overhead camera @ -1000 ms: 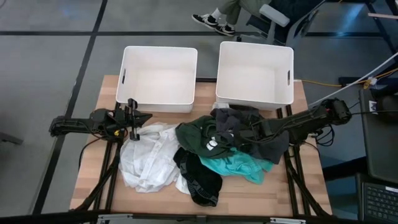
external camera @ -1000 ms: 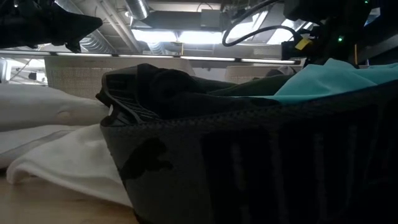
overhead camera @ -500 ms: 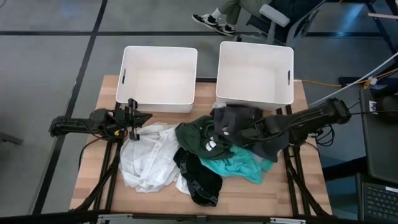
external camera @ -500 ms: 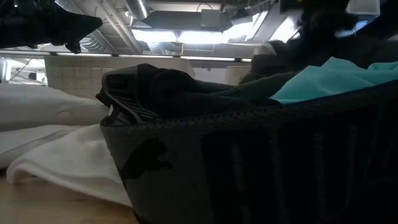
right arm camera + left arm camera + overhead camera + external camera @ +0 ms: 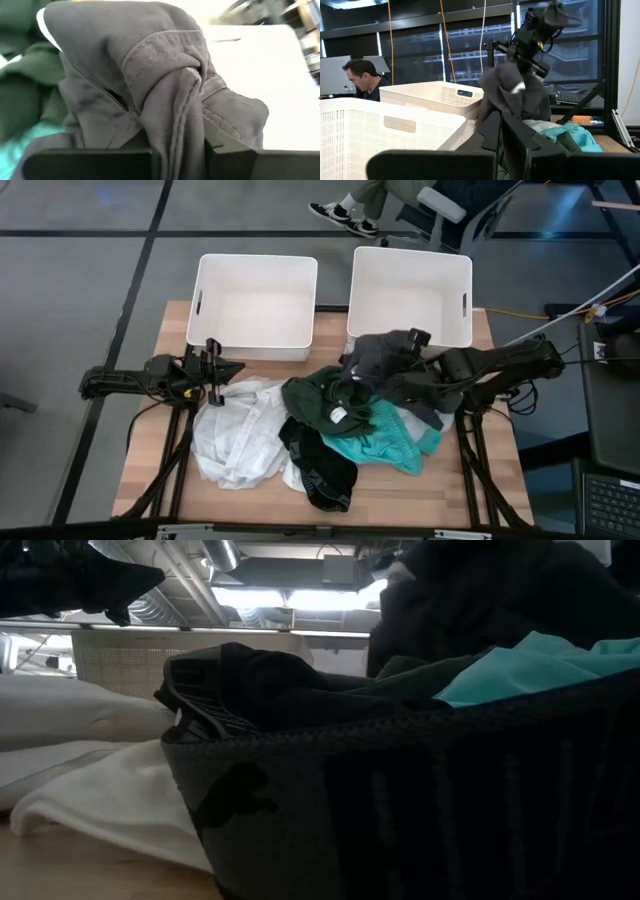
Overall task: Sort clothes
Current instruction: Put the dark blue shorts into the right white bin
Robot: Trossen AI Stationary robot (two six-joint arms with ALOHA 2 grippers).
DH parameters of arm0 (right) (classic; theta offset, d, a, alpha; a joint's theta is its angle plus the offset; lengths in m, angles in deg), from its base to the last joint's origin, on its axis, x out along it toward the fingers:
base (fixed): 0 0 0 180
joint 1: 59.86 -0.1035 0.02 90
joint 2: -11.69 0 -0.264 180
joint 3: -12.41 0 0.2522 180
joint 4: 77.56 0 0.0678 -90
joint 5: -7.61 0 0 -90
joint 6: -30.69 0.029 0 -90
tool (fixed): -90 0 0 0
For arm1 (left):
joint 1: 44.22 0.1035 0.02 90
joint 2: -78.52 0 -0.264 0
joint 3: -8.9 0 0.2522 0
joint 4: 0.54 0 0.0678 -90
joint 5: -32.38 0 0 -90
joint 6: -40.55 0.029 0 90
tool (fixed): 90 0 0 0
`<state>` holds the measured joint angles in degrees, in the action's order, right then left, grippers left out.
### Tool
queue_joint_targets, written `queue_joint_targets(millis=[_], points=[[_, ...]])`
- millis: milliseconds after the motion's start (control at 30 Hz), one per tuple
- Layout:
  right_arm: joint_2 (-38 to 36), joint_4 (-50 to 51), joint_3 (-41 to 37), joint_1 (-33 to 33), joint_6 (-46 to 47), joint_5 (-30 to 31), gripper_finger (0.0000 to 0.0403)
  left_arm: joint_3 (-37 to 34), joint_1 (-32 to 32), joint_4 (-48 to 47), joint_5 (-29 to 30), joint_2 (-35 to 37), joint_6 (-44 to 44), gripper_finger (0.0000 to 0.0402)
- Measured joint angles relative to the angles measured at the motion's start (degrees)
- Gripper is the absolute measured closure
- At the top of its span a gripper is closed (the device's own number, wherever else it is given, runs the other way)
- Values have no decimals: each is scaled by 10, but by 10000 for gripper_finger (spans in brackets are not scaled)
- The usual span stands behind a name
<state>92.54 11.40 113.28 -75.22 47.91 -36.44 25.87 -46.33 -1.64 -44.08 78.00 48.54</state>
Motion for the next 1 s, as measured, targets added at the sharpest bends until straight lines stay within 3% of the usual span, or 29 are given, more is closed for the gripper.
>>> queue_joint_targets(millis=[300, 1000], points=[[0, -34, 73, 0, -92, 72, 356, 0, 0, 0, 0, 0, -12, 393], [-1, -283, 212, 0, -440, 155, 356, 0, 0, 0, 0, 0, -16, 393]])
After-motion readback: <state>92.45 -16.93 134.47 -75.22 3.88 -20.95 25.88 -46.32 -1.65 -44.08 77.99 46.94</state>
